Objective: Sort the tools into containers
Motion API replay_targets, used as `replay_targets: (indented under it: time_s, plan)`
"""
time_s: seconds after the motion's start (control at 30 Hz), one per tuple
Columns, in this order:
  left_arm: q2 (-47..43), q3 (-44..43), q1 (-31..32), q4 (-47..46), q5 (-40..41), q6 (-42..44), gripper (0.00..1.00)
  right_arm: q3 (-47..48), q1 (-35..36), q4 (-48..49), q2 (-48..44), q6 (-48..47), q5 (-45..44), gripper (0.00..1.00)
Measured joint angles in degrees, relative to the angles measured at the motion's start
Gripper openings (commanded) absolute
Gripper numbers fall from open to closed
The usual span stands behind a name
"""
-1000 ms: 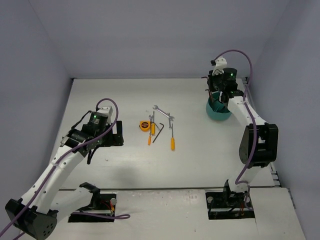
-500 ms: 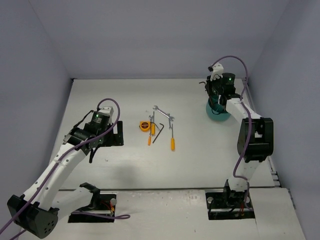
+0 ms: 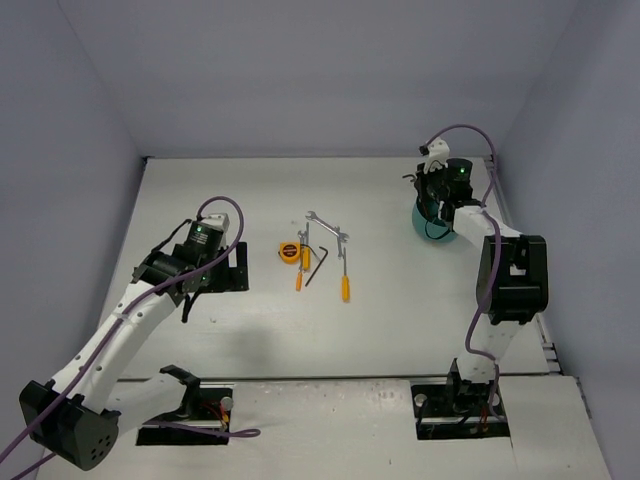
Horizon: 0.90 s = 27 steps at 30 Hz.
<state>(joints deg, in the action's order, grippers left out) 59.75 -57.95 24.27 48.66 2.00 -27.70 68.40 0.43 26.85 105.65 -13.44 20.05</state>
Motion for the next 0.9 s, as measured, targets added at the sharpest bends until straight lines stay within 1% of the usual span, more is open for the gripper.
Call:
replay_targets:
  time_s: [0.1,0.17,0.27,0.33,0.57,0.73,0.8,0.9]
  plan:
    - [0.1,0.0,0.0,0.0,0.0,0.0,0.88,-1.0,0.0,0.5,-0.1,0.1,0.0,0.12]
    - [0.1,0.0,0.0,0.0,0.0,0.0,0.88,-1.7,0.0,1.0,-0.4,0.3,-0.2,0.21]
    - [0.1,0.0,0.0,0.0,0.0,0.0,0.88,-2.7,0.0,1.2,-1.2,0.6,-0.8,0.30]
    - [0.1,0.0,0.0,0.0,0.0,0.0,0.88,-3.1,0.0,1.3,-2.1,1.0,-1.2,0.33]
    - [0.1,0.0,0.0,0.0,-0.1,-0.2,0.88,-3.9,0.0,1.8,-5.9,2.4,-2.3,0.40]
    - [0.2,0.0,0.0,0.0,0.0,-0.5,0.88,-4.1,1.2,-0.6,-10.7,4.8,-4.0,0.42]
    - [0.4,0.0,0.0,0.0,-0.1,-0.7,0.88,-4.1,3.7,-2.4,-12.9,6.4,-7.4,0.43]
    - [1.3,-0.1,0.1,0.0,-0.1,-1.0,0.88,-4.6,9.5,-4.6,-15.6,9.4,-11.6,0.43]
